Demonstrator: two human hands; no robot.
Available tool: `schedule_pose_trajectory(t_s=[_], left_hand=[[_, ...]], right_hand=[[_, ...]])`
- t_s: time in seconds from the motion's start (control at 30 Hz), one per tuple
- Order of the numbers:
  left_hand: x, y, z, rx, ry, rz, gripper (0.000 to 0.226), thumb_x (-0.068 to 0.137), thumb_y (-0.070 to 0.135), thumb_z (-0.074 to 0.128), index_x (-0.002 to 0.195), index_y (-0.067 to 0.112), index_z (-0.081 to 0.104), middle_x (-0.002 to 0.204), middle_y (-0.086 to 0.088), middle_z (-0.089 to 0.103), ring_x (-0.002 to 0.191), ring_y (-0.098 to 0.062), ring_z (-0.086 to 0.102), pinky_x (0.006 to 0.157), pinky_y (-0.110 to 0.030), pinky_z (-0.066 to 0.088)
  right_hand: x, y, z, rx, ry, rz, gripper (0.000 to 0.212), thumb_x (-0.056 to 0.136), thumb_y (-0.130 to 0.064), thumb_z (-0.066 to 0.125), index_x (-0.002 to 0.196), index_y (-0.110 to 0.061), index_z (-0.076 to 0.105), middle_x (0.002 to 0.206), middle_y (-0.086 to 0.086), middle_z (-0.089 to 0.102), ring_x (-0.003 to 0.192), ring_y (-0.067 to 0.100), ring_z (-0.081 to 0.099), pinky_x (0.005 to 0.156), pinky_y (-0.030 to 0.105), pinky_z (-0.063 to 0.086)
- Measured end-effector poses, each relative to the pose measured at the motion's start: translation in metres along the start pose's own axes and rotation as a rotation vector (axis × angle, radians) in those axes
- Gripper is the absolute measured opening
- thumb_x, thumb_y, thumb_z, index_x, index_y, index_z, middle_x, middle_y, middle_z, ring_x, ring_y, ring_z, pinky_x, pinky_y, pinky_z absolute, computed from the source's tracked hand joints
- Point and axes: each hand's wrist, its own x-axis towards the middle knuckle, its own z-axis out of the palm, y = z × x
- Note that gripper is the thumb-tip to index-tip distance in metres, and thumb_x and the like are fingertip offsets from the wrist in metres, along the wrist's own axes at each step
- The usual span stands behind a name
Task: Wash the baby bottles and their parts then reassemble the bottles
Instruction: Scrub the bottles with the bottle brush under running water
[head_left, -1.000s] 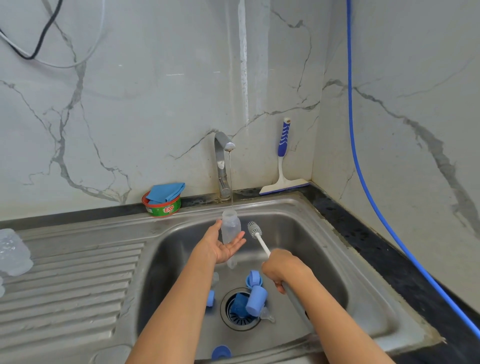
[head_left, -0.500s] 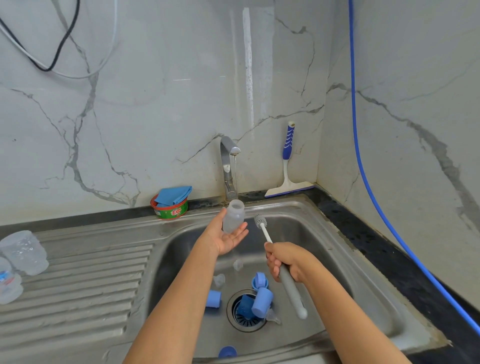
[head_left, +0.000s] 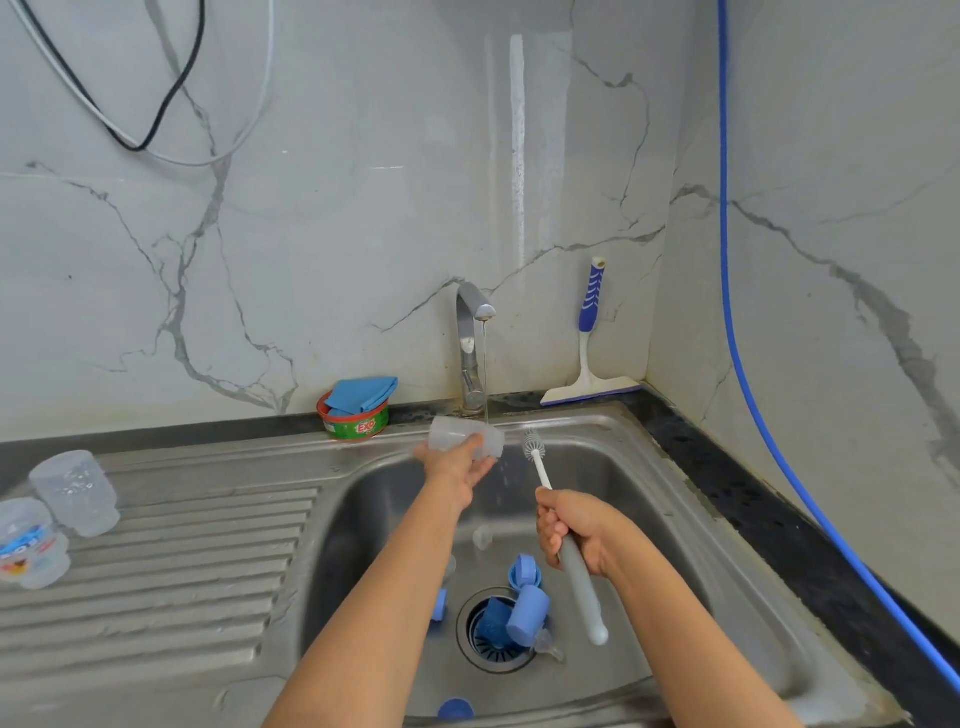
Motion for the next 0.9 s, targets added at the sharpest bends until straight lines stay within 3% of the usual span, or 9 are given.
schedule_pose_trajectory(t_s=[0.13, 0.3, 0.4, 0.47, 0.67, 0.8, 0.9], left_hand=[[-0.004, 0.006, -0.01, 0.459, -0.059, 0.477, 0.08, 0.076, -0.002, 0.073, 0.135, 0.029, 0.029, 0.127, -0.008, 0.049, 0.11, -0.028, 0.054, 0.079, -0.041, 0.057], [-0.021, 0.012, -0.045, 0.545, -0.158, 0.7, 0.079, 0.076, -0.004, 0.072, 0.135, 0.029, 0.031, 0.115, 0.001, 0.056, 0.096, -0.018, 0.064, 0.073, -0.025, 0.057], [-0.023, 0.018, -0.074, 0.832, -0.162, 0.634, 0.08, 0.07, 0.0, 0.076, 0.129, 0.031, 0.033, 0.121, -0.008, 0.056, 0.101, -0.025, 0.061, 0.077, -0.038, 0.056], [-0.028, 0.023, -0.092, 0.956, -0.117, 0.556, 0.079, 0.067, 0.003, 0.078, 0.128, 0.029, 0.034, 0.119, -0.012, 0.057, 0.101, -0.028, 0.059, 0.077, -0.04, 0.054], [-0.044, 0.052, -0.13, 0.864, 0.028, 0.589, 0.079, 0.066, 0.014, 0.081, 0.127, 0.028, 0.033, 0.114, -0.008, 0.057, 0.101, -0.027, 0.059, 0.074, -0.035, 0.051], [-0.058, 0.079, -0.162, 0.81, 0.126, 0.641, 0.072, 0.068, 0.012, 0.077, 0.123, 0.028, 0.034, 0.112, -0.009, 0.055, 0.093, -0.025, 0.056, 0.057, -0.02, 0.039], [-0.071, 0.098, -0.197, 0.781, 0.241, 0.71, 0.072, 0.069, 0.011, 0.077, 0.126, 0.026, 0.034, 0.113, -0.008, 0.055, 0.093, -0.027, 0.057, 0.065, -0.026, 0.043]], right_hand=[[0.0, 0.003, 0.004, -0.047, -0.001, 0.016, 0.04, 0.099, -0.025, 0.047, 0.061, -0.013, 0.045, 0.044, -0.005, 0.036, 0.031, 0.005, 0.03, 0.031, 0.016, 0.032], [-0.002, 0.013, 0.021, -0.104, -0.06, 0.074, 0.041, 0.1, -0.025, 0.045, 0.061, -0.013, 0.043, 0.043, -0.005, 0.034, 0.03, 0.004, 0.029, 0.03, 0.015, 0.031], [-0.006, 0.02, 0.031, -0.224, -0.091, 0.102, 0.044, 0.101, -0.026, 0.043, 0.059, -0.014, 0.042, 0.041, -0.005, 0.033, 0.029, 0.005, 0.029, 0.029, 0.015, 0.031], [-0.011, 0.023, 0.037, -0.284, -0.103, 0.107, 0.044, 0.101, -0.026, 0.043, 0.059, -0.014, 0.042, 0.041, -0.005, 0.033, 0.029, 0.005, 0.029, 0.029, 0.015, 0.031], [-0.016, 0.029, 0.055, -0.432, -0.061, 0.019, 0.037, 0.1, -0.024, 0.045, 0.066, -0.013, 0.041, 0.046, -0.003, 0.034, 0.031, 0.006, 0.029, 0.031, 0.016, 0.031], [-0.022, 0.03, 0.082, -0.48, -0.09, -0.018, 0.035, 0.101, -0.025, 0.045, 0.068, -0.014, 0.04, 0.045, -0.004, 0.033, 0.029, 0.005, 0.028, 0.031, 0.014, 0.031], [-0.033, 0.026, 0.109, -0.513, -0.146, -0.059, 0.034, 0.1, -0.025, 0.044, 0.069, -0.014, 0.04, 0.043, -0.004, 0.034, 0.028, 0.004, 0.027, 0.03, 0.013, 0.03]])
